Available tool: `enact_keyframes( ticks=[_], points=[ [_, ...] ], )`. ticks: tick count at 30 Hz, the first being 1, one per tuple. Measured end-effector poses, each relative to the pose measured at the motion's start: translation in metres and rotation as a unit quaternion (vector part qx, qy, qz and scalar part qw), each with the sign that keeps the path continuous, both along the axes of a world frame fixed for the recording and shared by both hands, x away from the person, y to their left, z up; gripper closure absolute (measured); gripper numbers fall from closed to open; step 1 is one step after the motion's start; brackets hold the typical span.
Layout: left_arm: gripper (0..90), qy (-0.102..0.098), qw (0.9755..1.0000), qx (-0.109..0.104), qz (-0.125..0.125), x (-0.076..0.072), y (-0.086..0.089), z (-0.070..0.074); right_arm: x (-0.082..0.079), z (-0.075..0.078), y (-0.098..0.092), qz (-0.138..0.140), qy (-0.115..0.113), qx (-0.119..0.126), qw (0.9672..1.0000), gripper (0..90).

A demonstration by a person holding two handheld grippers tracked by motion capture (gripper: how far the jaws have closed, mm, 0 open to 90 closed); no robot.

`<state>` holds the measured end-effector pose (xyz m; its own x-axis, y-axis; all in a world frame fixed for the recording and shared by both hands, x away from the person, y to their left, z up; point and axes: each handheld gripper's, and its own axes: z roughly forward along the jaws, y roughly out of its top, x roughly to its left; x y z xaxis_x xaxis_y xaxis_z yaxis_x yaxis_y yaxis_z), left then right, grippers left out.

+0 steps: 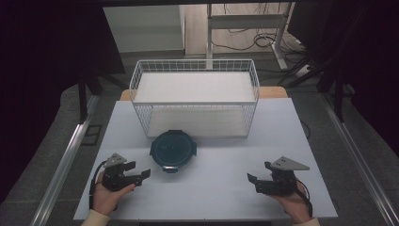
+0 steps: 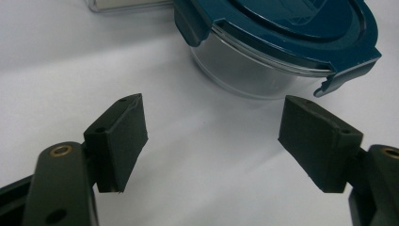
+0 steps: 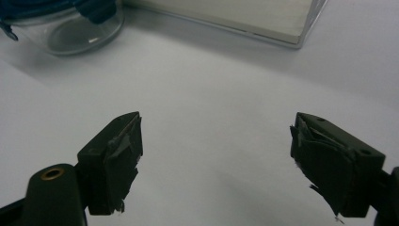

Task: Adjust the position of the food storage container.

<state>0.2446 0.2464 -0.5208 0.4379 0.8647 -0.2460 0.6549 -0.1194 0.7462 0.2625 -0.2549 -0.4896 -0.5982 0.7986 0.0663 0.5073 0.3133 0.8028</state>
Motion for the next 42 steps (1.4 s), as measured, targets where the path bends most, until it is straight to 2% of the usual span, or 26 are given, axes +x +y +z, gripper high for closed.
enact_keyframes(
  ticks=[3, 13, 23, 27, 31, 32, 37, 42],
  points=[
    [24.1, 0.0, 1.0, 0.001, -0.001, 0.001, 0.0, 0.0, 0.001, -0.003, 0.001, 0.007, 0.001, -0.007, 0.9999, 17.5],
    [23.6, -0.005, 1.0, 0.001, -0.001, -0.003, -0.003, 0.003, -0.001, -0.001, 0.0, 0.009, -0.002, -0.005, 0.9999, 18.5],
    [23.0, -0.006, 1.0, -0.005, -0.001, -0.005, -0.002, 0.009, 0.002, 0.0, -0.001, -0.007, 0.005, 0.014, 0.9999, 19.4],
    [23.0, -0.01, 0.9998, -0.017, -0.004, -0.006, -0.003, 0.019, 0.003, -0.003, 0.0, -0.017, 0.012, 0.008, 0.9997, 19.5],
    [23.1, -0.018, 0.9997, -0.018, -0.005, -0.007, -0.005, 0.03, 0.003, -0.002, -0.001, -0.026, 0.021, 0.012, 0.9994, 19.7],
    [23.2, -0.024, 0.9996, -0.017, -0.004, -0.006, -0.007, 0.037, 0.003, -0.001, -0.002, -0.025, 0.026, 0.017, 0.9992, 20.0],
    [23.3, -0.025, 0.9996, -0.011, -0.001, -0.003, -0.011, 0.047, 0.003, 0.0, -0.005, -0.021, 0.028, 0.026, 0.9991, 20.3],
    [23.8, -0.026, 0.9997, 0.002, -0.003, 0.006, -0.017, 0.064, 0.002, 0.002, -0.005, -0.012, 0.026, 0.025, 0.9993, 20.4]
  ],
)
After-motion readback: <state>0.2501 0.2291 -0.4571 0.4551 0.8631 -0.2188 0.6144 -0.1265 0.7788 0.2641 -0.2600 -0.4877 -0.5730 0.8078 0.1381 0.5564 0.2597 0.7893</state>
